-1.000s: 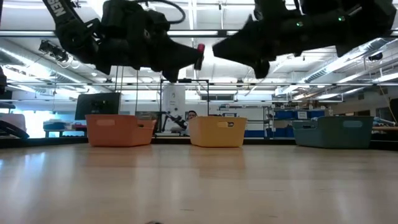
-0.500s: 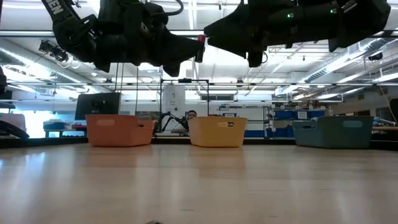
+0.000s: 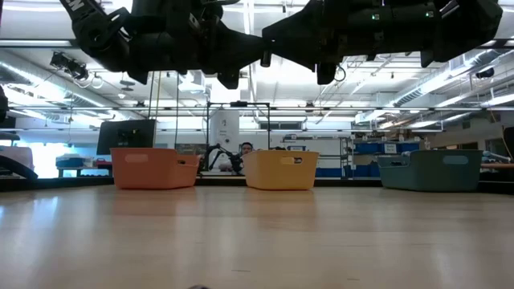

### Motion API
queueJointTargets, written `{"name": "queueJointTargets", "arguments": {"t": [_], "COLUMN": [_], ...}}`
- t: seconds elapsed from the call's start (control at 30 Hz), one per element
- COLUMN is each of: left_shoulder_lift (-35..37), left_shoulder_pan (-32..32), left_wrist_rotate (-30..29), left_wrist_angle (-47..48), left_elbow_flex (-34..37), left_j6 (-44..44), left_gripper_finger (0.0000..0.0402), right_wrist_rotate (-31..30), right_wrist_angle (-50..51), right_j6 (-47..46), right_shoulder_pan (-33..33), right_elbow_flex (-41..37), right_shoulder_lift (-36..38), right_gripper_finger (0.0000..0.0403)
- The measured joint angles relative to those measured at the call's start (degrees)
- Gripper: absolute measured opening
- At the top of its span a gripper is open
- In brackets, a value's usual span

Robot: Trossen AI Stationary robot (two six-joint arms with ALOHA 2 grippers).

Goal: Sort batteries
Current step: Put the orange battery into the blue bin

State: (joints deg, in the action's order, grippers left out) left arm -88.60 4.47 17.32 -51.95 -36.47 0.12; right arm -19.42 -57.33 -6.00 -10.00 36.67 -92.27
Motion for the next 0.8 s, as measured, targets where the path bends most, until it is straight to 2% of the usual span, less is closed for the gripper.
{"name": "queueJointTargets", "arguments": {"t": [0.17, 0.5, 0.8], "left_shoulder_lift": [0.0, 0.0, 0.0], "left_shoulder_pan": [-0.13, -0.65, -0.85], "left_wrist_rotate": [-1.24, -1.84, -2.22], "left_wrist_angle": [2.2, 2.83, 2.53], "left_elbow_flex": [-1.12, -1.14, -1.14], "left_j6": [-0.07, -0.72, -0.75], "left_gripper_finger": [0.0045, 0.0045, 0.0045], "right_wrist_rotate": [0.1, 0.83, 1.09], "right_wrist_angle": [0.01, 0.03, -0.03], "right_j6": [-0.2, 0.63, 0.53], "right_shoulder_pan": [0.02, 0.02, 0.04], "right_elbow_flex": [0.0, -0.07, -0.07], "right_shoulder_lift": [-0.01, -0.02, -0.02], "right_gripper_finger": [0.0145, 0.0069, 0.0066]}}
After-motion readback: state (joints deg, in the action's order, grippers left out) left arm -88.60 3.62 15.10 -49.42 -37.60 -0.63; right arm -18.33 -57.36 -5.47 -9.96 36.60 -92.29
